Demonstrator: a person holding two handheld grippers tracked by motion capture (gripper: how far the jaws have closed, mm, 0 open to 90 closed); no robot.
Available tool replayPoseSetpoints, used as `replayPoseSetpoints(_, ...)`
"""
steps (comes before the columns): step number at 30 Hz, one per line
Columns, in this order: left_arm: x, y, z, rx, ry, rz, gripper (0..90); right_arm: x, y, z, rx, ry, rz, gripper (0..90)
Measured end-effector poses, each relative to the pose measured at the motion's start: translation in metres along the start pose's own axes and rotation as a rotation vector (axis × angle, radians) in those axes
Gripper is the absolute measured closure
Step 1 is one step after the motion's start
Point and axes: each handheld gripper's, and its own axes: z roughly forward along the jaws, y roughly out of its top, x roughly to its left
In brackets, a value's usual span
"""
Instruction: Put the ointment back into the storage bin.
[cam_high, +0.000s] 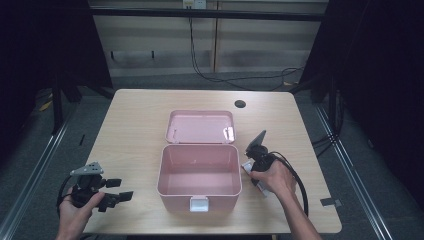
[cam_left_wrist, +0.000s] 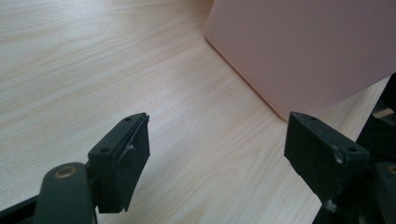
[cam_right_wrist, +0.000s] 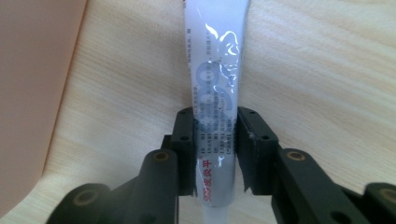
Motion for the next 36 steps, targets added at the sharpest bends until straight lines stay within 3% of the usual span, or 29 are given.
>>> replayPoseSetpoints(1,0.0,0.0,0.0,0.0,-0.002,-0.002,22.2,-0.002,-0.001,-0.002,-0.002,0.028,0.003,71.9)
replayPoseSetpoints(4,0.0,0.0,0.0,0.003,0.001,0.003,22.2,-0.003,-0.003,-0.003,-0.005,0.017,0.002,71.9)
replayPoseSetpoints(19,0.0,0.0,0.0,0.003,0.001,0.002,22.2,-0.013,-0.012,-0.013,-0.039,0.05,-0.004,71.8)
replayPoseSetpoints(27,0.0,0.0,0.0,0.004,0.001,0.002,22.2,-0.016,-0.016,-0.016,-0.03,0.057,-0.011,71.8)
replayPoseSetpoints(36,0.0,0.0,0.0,0.004,0.001,0.003,22.2,-0.021,-0.02,-0.028,-0.052,0.061,-0.021,71.8)
